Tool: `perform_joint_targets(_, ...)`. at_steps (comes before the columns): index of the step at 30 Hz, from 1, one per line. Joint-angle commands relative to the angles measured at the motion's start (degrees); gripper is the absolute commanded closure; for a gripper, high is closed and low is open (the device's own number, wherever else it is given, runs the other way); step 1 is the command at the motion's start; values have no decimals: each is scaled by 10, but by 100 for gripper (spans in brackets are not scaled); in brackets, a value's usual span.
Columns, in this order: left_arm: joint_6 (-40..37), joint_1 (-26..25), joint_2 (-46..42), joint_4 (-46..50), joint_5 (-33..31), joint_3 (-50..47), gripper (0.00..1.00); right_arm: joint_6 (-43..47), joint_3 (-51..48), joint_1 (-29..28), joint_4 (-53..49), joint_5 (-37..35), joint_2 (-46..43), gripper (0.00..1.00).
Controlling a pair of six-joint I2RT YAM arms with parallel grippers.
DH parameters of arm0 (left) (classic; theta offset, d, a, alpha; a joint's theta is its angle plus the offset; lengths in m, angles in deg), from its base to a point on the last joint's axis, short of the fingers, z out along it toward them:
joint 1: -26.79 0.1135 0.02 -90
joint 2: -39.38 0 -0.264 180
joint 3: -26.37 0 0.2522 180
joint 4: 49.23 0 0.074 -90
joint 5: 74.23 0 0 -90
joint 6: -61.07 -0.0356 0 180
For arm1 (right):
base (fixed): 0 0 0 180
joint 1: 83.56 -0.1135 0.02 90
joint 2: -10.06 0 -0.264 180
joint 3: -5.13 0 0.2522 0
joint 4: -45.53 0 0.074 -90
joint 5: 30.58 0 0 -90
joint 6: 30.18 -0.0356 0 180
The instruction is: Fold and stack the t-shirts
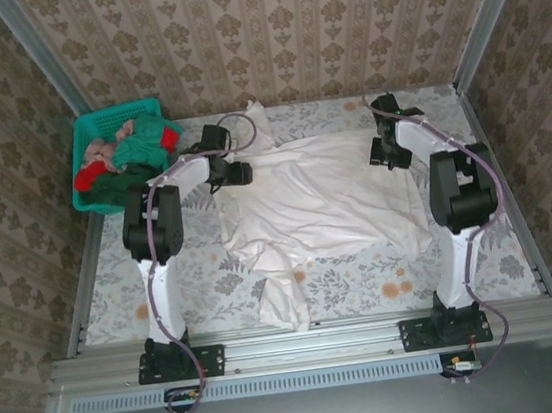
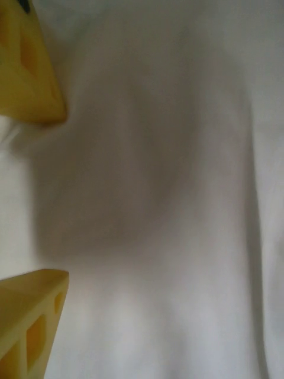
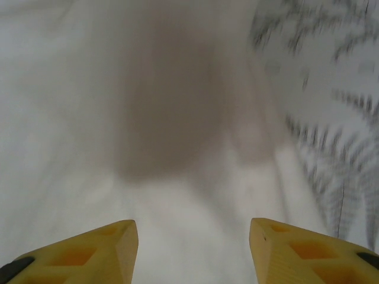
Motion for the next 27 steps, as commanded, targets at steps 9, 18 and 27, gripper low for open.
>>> perform_joint_targets(9,-64,32,92,86,14,167,37,66,274,52,-55,54,193,52)
perform_joint_targets(18,-33,35,-65,22,11,7,28,62,309,51,-61,65,210,87)
perform_joint_targets(27,13,24,-229,-61,-2,-235,24,58,328,51,-79,66,132,100)
